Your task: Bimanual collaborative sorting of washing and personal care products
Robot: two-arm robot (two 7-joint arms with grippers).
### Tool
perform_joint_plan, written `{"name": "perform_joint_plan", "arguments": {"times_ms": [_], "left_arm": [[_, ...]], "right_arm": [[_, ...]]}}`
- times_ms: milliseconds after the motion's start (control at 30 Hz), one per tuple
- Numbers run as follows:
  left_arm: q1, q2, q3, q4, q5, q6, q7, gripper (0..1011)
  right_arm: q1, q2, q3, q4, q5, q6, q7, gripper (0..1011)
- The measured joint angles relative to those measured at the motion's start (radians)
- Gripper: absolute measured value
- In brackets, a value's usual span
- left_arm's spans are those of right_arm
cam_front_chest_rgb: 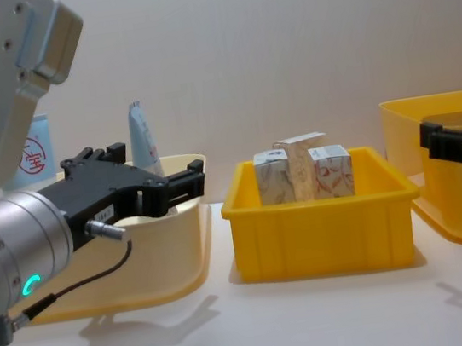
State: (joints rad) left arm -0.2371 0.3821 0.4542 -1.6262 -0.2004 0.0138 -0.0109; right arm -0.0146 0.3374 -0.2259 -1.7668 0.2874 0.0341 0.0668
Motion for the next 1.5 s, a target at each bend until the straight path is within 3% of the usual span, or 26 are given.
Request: {"name": "perform_joint_plan", "arguments": {"times_ms": [1500], "left_arm": [[0.0, 0.0, 0.0, 0.0, 0.0, 0.0, 0.0, 1002]], "right_arm": [[0.0, 0.0, 0.0, 0.0, 0.0, 0.0, 0.0, 1001]]}}
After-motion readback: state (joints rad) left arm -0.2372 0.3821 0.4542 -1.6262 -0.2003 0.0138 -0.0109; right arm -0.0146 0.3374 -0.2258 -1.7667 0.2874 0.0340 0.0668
